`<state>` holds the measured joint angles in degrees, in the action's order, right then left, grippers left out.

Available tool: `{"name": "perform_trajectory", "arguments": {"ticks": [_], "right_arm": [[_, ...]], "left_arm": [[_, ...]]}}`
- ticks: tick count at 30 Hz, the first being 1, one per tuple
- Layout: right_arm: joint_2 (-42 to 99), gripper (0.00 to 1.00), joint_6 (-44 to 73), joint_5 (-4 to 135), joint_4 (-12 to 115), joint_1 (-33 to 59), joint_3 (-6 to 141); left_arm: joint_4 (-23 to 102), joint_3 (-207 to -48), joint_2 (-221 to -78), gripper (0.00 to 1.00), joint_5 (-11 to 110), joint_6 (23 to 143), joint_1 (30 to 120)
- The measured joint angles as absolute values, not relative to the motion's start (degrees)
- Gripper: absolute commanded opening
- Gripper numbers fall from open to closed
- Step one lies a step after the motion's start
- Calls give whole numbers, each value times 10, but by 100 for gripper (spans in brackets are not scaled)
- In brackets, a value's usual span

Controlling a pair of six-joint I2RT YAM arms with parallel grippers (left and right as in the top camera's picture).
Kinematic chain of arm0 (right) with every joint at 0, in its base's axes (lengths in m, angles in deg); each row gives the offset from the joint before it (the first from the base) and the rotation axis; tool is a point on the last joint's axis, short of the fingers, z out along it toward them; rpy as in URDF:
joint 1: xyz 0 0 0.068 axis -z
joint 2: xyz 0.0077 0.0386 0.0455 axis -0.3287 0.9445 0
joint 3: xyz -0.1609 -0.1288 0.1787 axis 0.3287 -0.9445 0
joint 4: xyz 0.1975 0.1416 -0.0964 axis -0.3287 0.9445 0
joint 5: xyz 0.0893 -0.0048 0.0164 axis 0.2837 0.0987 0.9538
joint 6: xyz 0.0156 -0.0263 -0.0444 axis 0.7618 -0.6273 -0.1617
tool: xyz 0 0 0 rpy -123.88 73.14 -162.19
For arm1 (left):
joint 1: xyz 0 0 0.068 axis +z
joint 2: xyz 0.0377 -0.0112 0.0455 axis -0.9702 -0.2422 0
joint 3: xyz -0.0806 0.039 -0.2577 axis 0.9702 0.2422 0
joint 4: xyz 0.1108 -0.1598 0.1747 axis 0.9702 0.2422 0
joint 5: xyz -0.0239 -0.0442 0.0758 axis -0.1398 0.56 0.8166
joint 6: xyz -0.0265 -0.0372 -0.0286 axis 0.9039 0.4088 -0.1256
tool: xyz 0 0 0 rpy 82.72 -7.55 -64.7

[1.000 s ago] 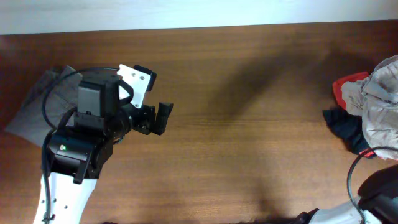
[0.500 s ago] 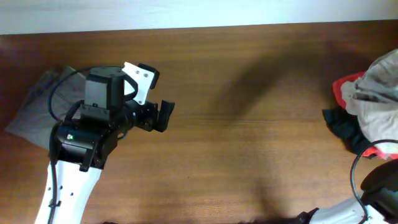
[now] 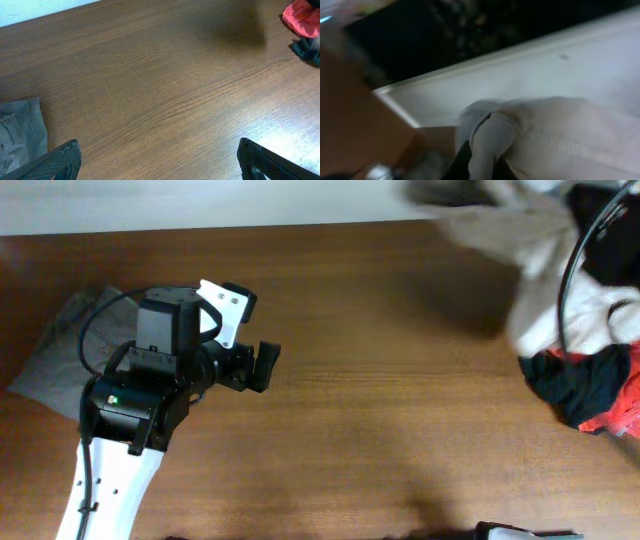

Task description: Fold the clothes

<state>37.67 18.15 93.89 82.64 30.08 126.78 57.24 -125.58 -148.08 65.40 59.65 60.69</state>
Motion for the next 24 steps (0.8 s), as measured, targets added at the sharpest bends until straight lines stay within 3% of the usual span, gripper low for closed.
{"name": "perform_trajectory", "arguments": {"ticks": [5, 16, 19, 21, 22, 24], "right_arm": [[360, 4, 171, 886, 886, 258, 1274], [417, 4, 134, 855, 971, 254, 1258], [414, 4, 127, 854, 988, 254, 1258], [414, 4, 124, 853, 996, 254, 1258], [414, 4, 124, 851, 998, 254, 1258], [414, 4, 122, 851, 1000, 254, 1258]], "left_arm": [[573, -1256, -1481, 99, 668, 596, 607], [557, -1256, -1481, 99, 676, 597, 607], [540, -1256, -1481, 90, 678, 597, 607], [532, -1256, -1481, 91, 678, 597, 607], [530, -1256, -1481, 99, 678, 598, 607], [527, -1256, -1481, 99, 673, 601, 607]]}}
